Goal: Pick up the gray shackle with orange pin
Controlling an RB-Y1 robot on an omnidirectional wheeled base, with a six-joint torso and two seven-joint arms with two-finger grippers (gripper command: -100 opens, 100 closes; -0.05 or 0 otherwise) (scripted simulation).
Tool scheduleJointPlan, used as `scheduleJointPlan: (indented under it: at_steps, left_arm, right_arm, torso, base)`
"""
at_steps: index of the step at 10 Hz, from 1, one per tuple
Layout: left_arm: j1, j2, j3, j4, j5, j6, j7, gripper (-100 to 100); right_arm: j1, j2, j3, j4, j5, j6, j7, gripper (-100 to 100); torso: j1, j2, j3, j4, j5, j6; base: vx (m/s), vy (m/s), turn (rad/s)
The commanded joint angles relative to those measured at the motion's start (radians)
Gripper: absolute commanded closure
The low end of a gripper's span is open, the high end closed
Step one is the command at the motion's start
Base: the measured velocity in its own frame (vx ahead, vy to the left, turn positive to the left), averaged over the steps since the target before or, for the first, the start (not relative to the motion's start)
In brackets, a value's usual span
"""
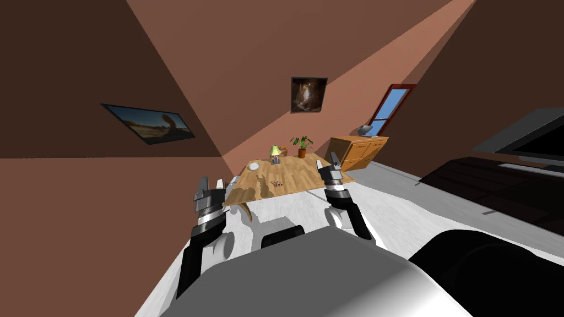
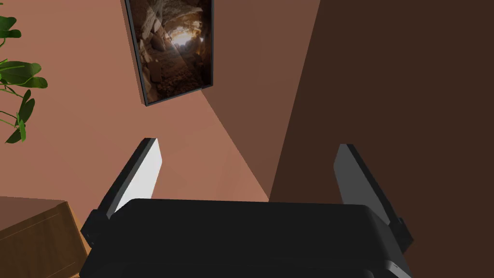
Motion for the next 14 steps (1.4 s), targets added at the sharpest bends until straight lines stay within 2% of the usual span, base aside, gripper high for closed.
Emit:
scheduleJointPlan:
  at_steps: [1,4,8,9,12,13,14]
  left_arm:
    - [-0.006,0.034,-0.001,0.009,0.003,0.012,0.001,-100]
    - [-0.031,0.106,-0.004,0.042,0.017,0.057,0.005,-100]
    - [-0.087,0.183,-0.012,0.116,0.047,0.156,0.014,-100]
    - [-0.087,0.183,-0.012,0.116,0.047,0.159,0.014,-100]
    - [-0.141,0.225,-0.020,0.184,0.078,0.253,0.023,-100]
    - [-0.141,0.225,-0.020,0.184,0.078,0.260,0.023,-100]
    - [-0.160,0.236,-0.023,0.208,0.090,0.297,0.026,-100]
  right_arm:
    - [0.000,0.000,0.000,0.000,0.000,0.000,0.000,0]
    - [0.000,0.000,0.000,0.000,0.000,0.000,0.000,0]
    - [0.000,0.000,0.000,0.000,0.000,0.000,0.000,0]
    - [0.000,0.000,0.000,0.000,0.000,0.000,0.000,0]
    - [0.000,0.000,0.000,0.000,0.000,0.000,0.000,0]
    - [0.000,0.000,0.000,0.000,0.000,0.000,0.000,0]
    - [0.000,0.000,0.000,0.000,0.000,0.000,0.000,0]
  torso:
    - [0.000,0.000,0.000,0.000,0.000,0.000]
    - [-0.003,-0.001,0.000,0.000,-0.001,0.000]
    - [-0.005,-0.003,-0.002,-0.001,-0.001,0.000]
    - [-0.007,-0.003,-0.002,-0.001,-0.001,0.000]
    - [-0.006,-0.002,-0.001,0.000,-0.001,0.000]
    - [-0.008,-0.003,-0.002,-0.001,-0.002,0.000]
    - [-0.006,-0.002,-0.001,-0.001,-0.002,0.000]
  base:
    - [0.005,-0.014,-0.003]
    - [0.011,-0.051,-0.003]
    - [0.035,-0.084,-0.005]
    - [0.017,-0.077,0.004]
    - [0.023,-0.093,-0.008]
    - [0.028,-0.089,0.002]
    - [0.025,-0.075,-0.006]
